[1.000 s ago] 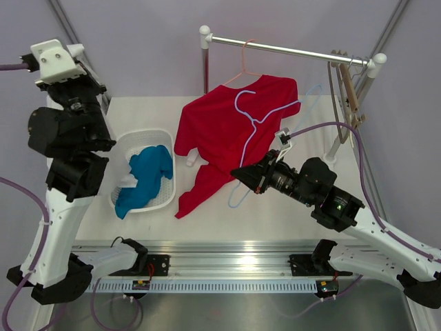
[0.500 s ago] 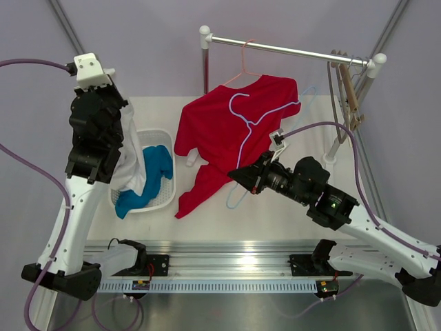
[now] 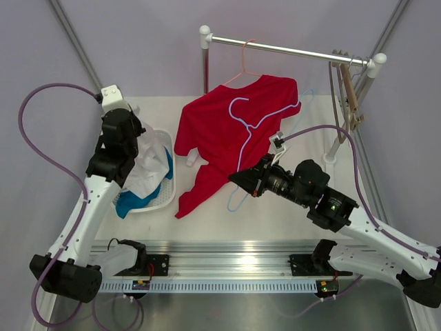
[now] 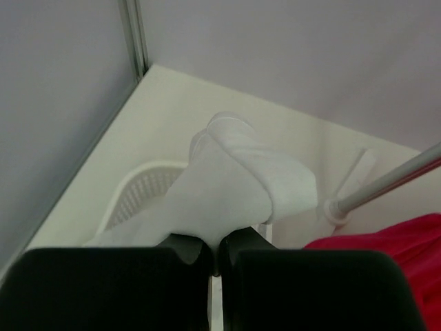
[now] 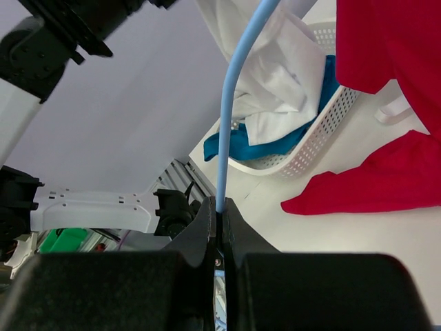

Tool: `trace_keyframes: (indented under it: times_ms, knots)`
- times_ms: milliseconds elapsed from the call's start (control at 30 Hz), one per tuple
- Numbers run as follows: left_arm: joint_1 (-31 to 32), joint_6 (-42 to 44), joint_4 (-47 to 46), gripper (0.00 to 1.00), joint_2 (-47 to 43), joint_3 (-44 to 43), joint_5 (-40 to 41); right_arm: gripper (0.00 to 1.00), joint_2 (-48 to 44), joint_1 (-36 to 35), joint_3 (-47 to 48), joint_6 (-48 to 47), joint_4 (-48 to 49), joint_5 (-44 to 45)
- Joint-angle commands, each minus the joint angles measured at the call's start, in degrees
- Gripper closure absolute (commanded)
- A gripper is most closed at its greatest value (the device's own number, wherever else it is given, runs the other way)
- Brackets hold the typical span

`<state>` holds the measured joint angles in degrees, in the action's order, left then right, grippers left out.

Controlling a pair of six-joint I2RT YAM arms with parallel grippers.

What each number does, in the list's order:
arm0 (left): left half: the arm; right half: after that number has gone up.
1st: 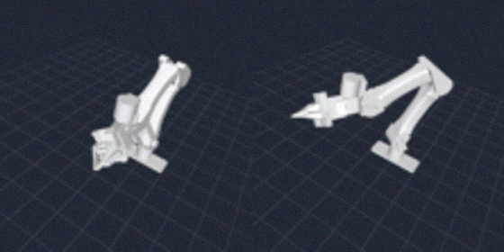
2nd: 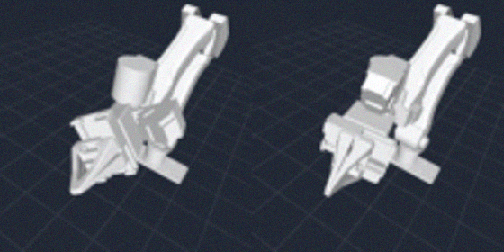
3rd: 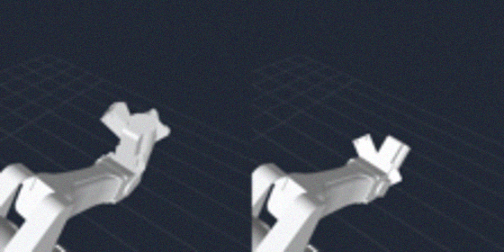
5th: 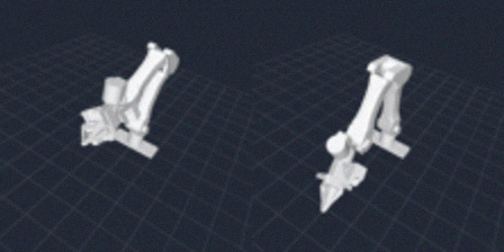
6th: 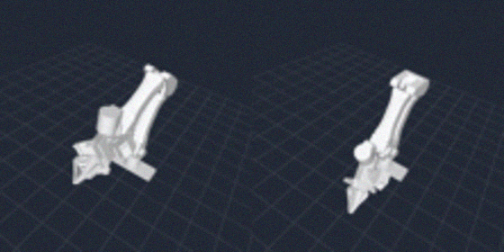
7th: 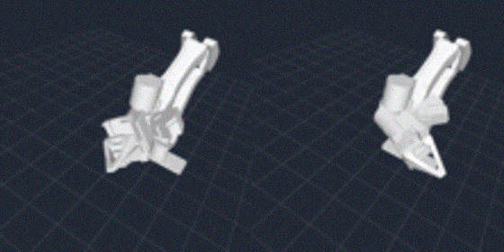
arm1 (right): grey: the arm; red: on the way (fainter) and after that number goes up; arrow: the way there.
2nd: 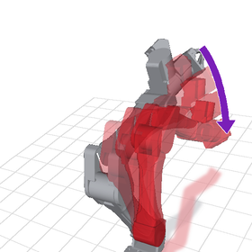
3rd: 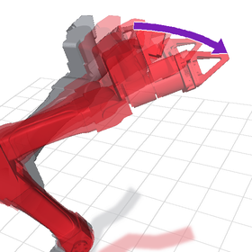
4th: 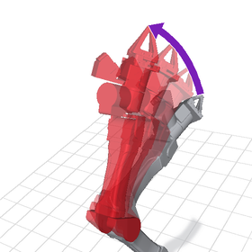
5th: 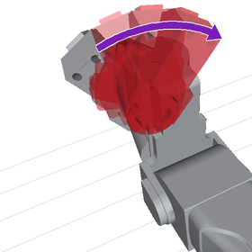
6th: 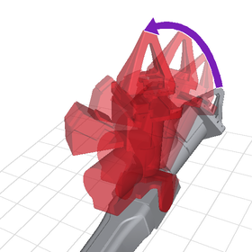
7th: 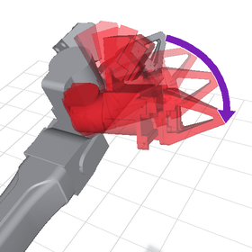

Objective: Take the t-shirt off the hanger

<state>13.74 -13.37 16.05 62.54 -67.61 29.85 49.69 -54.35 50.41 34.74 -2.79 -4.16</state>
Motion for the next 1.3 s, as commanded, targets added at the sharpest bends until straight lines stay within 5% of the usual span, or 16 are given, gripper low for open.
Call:
trace_keyframes:
  times_ms: [0, 300, 467, 500, 700, 967, 1267]
  knots:
    - [-0.38, -12.19, 6.94, 1.0, 0.73, 1.25, -1.99, 1.0, 0.23, 0.38, 0.21, -0.12, 5.16, -2.07]
    - [-0.38, -24.68, 18.22, 0.94, -0.3, 9.68, 2.93, 1.0, 0.14, 0.38, 0.74, -1.08, 5.86, -1.82]
    - [-2.04, -30.93, 18.05, 0.04, -3.65, 18.12, -0.82, 1.0, 2.33, 0.47, 3.28, -0.99, 4.46, -2.34]
    - [-2.4, -30.24, 18.05, 0.01, -4.0, 17.87, -2.32, 1.0, 2.69, 0.56, 4.07, -0.56, 4.11, -3.04]
    - [-2.31, -20.49, 18.14, 0.01, -14.17, 11.28, -18.29, 1.0, 4.62, 4.14, 4.34, 4.45, 7.27, -7.96]
    - [-2.31, -15.73, 18.84, 0.01, -28.08, 14.87, -25.77, 1.0, 12.52, 16.11, 6.53, 17.89, 19.12, -22.46]
    - [0.65, -7.47, 18.57, 0.01, -37.31, 20.5, -51.02, 1.0, 20.26, 24.8, 10.93, 25.54, 26.68, -21.68]
